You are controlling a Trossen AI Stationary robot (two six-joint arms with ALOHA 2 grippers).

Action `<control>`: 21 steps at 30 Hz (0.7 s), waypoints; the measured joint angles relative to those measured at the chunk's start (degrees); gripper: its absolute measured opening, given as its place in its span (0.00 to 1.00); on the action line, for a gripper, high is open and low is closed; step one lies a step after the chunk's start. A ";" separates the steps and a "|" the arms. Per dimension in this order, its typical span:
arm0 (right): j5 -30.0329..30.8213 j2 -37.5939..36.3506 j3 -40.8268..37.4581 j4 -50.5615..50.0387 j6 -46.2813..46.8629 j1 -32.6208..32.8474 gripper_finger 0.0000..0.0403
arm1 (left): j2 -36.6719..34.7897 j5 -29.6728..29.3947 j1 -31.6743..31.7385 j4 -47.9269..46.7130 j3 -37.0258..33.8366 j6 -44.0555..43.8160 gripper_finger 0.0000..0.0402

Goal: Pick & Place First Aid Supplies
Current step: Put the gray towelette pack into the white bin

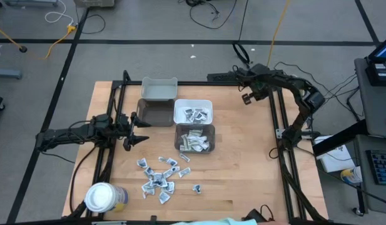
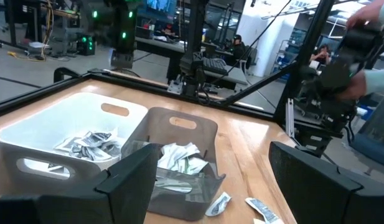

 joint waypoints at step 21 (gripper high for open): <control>-8.65 -1.99 9.64 -3.28 -5.02 11.11 0.00 | 0.00 -0.04 -0.01 0.00 0.01 -0.03 0.77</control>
